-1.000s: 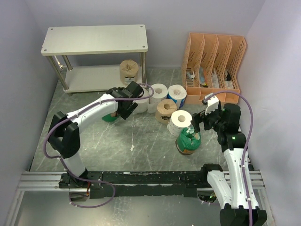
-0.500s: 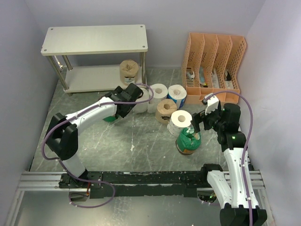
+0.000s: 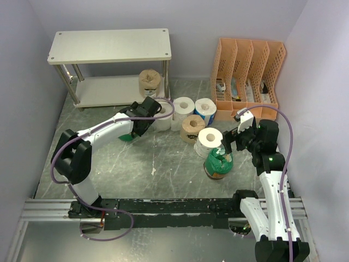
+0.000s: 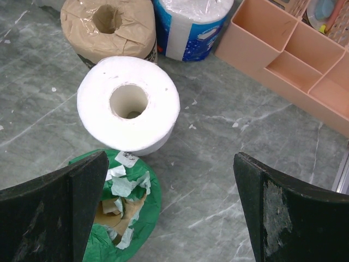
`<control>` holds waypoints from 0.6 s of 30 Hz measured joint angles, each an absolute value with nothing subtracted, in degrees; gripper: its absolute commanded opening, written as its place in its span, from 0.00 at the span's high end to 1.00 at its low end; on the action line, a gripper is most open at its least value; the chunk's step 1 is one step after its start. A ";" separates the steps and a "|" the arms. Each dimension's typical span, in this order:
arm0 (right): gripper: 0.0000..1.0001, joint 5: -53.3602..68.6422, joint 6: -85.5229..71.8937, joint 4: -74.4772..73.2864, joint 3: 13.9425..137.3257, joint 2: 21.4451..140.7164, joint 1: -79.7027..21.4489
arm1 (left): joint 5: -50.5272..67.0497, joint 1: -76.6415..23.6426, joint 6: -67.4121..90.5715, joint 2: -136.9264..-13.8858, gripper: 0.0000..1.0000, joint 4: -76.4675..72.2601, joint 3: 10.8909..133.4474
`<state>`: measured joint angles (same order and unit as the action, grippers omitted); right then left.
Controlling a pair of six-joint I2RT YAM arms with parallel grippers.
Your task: Place and organize the paper towels onto the shelf
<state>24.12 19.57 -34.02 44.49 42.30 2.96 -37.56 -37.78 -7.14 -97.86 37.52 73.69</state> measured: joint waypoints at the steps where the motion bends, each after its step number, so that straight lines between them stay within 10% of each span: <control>1: 0.00 24.12 19.57 -34.02 44.49 42.30 2.96 | -37.23 -37.56 -7.14 -97.86 0.20 37.36 73.52; 18: 0.00 24.12 19.57 -34.02 44.49 42.52 2.96 | -37.93 -37.01 -7.40 -100.22 0.47 35.79 71.64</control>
<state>24.12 19.57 -34.02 44.49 42.52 2.96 -37.93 -37.01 -7.40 -100.22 35.79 71.64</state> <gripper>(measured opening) 0.999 0.585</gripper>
